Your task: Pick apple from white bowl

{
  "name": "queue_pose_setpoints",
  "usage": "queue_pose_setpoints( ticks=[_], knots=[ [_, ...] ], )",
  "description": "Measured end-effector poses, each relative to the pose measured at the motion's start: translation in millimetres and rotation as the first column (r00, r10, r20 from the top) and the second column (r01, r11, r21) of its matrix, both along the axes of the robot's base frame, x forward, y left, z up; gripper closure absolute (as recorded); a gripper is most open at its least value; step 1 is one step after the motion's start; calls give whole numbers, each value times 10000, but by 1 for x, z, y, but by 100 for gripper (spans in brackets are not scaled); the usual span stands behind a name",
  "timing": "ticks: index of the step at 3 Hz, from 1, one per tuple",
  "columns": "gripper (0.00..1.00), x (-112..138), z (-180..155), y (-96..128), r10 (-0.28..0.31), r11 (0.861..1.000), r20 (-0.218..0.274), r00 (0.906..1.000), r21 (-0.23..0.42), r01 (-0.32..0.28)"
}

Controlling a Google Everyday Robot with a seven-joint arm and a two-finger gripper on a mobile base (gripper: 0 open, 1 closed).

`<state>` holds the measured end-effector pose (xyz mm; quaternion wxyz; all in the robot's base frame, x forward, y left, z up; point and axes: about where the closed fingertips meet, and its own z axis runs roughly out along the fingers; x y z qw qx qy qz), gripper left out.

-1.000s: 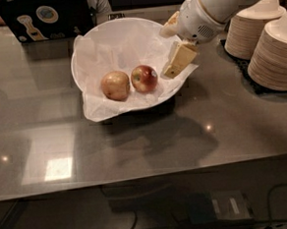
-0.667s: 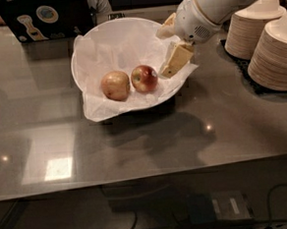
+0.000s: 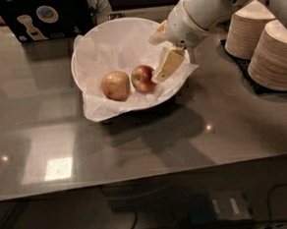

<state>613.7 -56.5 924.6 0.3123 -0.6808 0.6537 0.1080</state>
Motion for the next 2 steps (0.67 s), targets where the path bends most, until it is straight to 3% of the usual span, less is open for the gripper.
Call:
queue_pose_setpoints(
  ticks=[2],
  knots=[
    [26, 3, -24, 18, 471, 9986, -307, 9984, -226, -478]
  ],
)
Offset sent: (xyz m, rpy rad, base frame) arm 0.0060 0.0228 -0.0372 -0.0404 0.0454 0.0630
